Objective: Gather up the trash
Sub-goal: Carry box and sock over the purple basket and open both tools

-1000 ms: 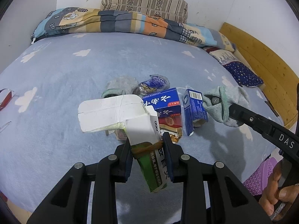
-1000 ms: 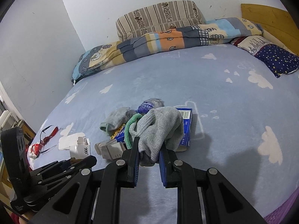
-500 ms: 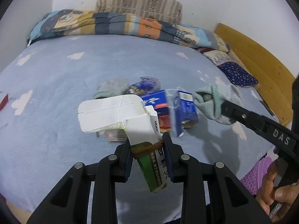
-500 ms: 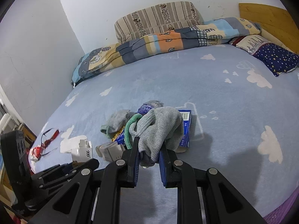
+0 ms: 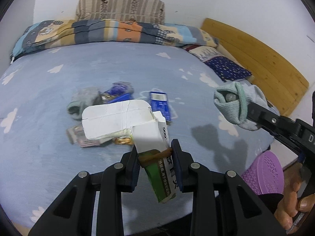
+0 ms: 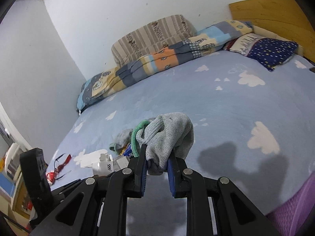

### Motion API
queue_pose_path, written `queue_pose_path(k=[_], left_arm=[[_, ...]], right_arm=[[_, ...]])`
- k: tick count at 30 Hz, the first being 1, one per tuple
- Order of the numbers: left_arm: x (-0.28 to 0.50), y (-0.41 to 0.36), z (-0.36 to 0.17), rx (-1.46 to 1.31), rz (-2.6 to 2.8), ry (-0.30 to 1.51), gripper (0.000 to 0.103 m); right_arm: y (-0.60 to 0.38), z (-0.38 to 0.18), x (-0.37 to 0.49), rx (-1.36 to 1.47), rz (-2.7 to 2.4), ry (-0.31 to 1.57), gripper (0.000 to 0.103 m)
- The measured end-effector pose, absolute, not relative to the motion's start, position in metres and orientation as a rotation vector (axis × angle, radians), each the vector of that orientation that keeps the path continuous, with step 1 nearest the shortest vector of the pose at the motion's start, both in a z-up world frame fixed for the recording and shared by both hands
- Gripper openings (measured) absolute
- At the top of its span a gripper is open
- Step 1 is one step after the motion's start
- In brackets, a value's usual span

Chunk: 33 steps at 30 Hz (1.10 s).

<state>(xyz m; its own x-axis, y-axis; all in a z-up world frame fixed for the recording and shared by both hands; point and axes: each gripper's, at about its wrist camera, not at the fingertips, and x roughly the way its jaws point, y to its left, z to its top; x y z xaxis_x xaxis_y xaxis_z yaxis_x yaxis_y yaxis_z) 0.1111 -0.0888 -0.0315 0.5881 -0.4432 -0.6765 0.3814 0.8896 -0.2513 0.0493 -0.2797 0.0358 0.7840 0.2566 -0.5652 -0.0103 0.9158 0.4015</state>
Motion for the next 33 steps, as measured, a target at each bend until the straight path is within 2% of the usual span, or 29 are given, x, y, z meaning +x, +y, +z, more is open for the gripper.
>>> queue_pose_path(k=[13, 22, 32, 33], left_arm=[[0.072, -0.150, 0.000, -0.054, -0.691, 0.825, 0.028], [0.013, -0.277, 0.023, 0.074, -0.991, 0.864, 0.029], [-0.046, -0.411, 0.015, 0.232, -1.203, 0.953, 0.029], [-0.048, -0.422, 0.013, 0.241, -1.208, 0.965, 0.033]], right_arm=[[-0.383, 0.061, -0.063, 0.484, -0.045, 0.577, 0.019], [-0.483, 0.040, -0.149, 0.591, -0.318, 0.593, 0.019], [-0.549, 0.015, -0.204, 0.700, -0.461, 0.592, 0.021], [-0.553, 0.012, -0.205, 0.707, -0.470, 0.591, 0.021]])
